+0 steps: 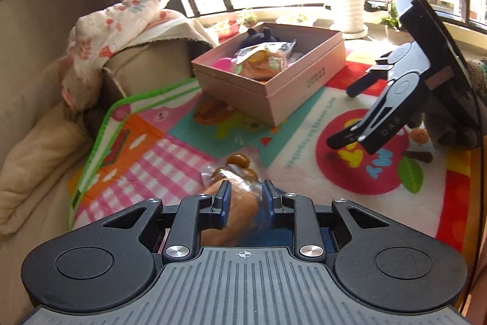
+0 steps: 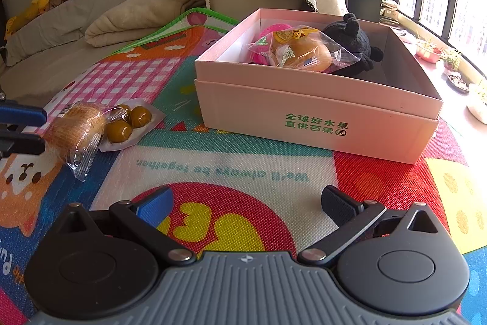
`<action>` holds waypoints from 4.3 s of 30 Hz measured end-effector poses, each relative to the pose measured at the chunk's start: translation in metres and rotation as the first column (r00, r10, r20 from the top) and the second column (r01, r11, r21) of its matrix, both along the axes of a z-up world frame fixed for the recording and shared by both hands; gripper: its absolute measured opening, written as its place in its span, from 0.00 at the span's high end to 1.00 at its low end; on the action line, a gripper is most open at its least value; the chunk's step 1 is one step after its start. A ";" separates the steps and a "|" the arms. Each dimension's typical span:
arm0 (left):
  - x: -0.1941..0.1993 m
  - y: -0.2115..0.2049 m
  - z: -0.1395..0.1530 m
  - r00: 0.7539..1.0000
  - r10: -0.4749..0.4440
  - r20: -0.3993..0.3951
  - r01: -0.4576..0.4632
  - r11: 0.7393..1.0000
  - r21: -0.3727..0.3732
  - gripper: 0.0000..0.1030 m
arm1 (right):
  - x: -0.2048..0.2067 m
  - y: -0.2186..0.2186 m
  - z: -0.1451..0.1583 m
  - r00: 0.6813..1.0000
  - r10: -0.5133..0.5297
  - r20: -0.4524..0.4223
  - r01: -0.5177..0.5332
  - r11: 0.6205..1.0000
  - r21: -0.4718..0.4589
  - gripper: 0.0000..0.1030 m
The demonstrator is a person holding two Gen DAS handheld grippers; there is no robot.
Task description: Organize objects
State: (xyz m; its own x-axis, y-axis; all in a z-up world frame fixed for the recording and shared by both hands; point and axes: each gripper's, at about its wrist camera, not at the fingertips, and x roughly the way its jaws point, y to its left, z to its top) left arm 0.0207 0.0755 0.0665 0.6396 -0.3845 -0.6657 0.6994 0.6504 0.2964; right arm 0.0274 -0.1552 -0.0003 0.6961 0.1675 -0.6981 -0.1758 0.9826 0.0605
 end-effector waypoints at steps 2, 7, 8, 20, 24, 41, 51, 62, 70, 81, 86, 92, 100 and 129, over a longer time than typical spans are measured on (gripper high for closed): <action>0.019 0.008 -0.001 1.000 0.010 -0.017 -0.009 0.999 0.031 0.74 | 0.000 0.000 0.000 1.000 0.001 0.000 -0.001 1.000 -0.002 0.00; 0.049 0.014 -0.014 0.996 -0.074 -0.058 0.080 0.991 0.111 0.80 | 0.000 0.001 -0.001 1.000 0.003 -0.001 -0.003 1.000 -0.009 0.00; 0.052 0.013 -0.014 0.994 -0.089 -0.068 0.096 0.990 0.106 0.83 | 0.000 0.002 -0.001 1.000 0.004 -0.002 -0.004 1.000 -0.015 0.00; 0.072 0.035 -0.014 0.959 -0.037 -0.282 0.011 0.996 -0.093 0.94 | -0.002 0.003 0.000 1.000 0.005 -0.002 -0.005 1.000 -0.023 0.00; 0.072 0.058 -0.017 0.942 0.070 -0.328 -0.138 0.972 -0.188 0.88 | -0.002 0.003 0.000 1.000 0.005 -0.002 -0.005 1.000 -0.029 0.00; 0.157 0.027 -0.038 0.799 0.198 -0.567 -0.404 0.875 -0.265 0.83 | -0.003 -0.002 0.002 1.000 0.005 0.004 -0.005 1.000 0.009 0.00; 0.149 -0.005 -0.042 0.812 0.203 -0.548 -0.367 0.906 -0.209 0.87 | -0.004 -0.015 0.004 1.000 -0.002 0.009 0.001 0.995 0.100 0.00; 0.056 -0.053 -0.049 0.795 0.065 -0.603 -0.322 0.888 -0.329 0.88 | -0.030 -0.032 0.012 0.999 0.047 0.006 -0.047 0.988 0.149 0.00; 0.002 -0.047 -0.028 0.895 0.136 -0.426 -0.336 0.833 -0.440 0.86 | -0.082 0.026 0.021 0.953 0.298 0.054 -0.294 0.953 -0.068 0.00; -0.074 0.053 -0.016 0.823 0.520 -0.230 -0.566 0.712 -0.415 0.86 | -0.020 0.104 0.011 0.907 0.421 -0.015 -0.421 0.903 -0.091 0.00; -0.086 0.049 -0.037 0.803 0.541 -0.248 -0.595 0.721 -0.355 0.86 | -0.033 0.107 0.018 0.899 0.437 -0.026 -0.438 0.894 -0.097 0.19; -0.091 0.008 -0.051 0.848 0.464 -0.258 -0.527 0.796 -0.299 0.85 | -0.059 0.060 0.017 0.942 0.335 0.009 -0.331 0.935 -0.127 0.19; -0.097 -0.035 -0.059 0.895 0.393 -0.211 -0.438 0.864 -0.249 0.21 | -0.058 -0.021 0.010 0.996 0.042 0.081 -0.033 0.994 -0.101 0.12; -0.009 -0.034 -0.063 0.732 0.630 -0.259 -0.679 0.642 -0.357 0.26 | -0.057 -0.031 0.004 0.997 0.034 0.066 -0.032 0.999 -0.029 0.00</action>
State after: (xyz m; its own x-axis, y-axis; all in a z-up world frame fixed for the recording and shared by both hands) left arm 0.0121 0.0420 0.0038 0.7683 -0.1344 -0.6258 0.0531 0.9877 -0.1470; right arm -0.0297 -0.1866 0.0042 0.7357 0.1723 -0.6551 -0.2106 0.9774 0.0206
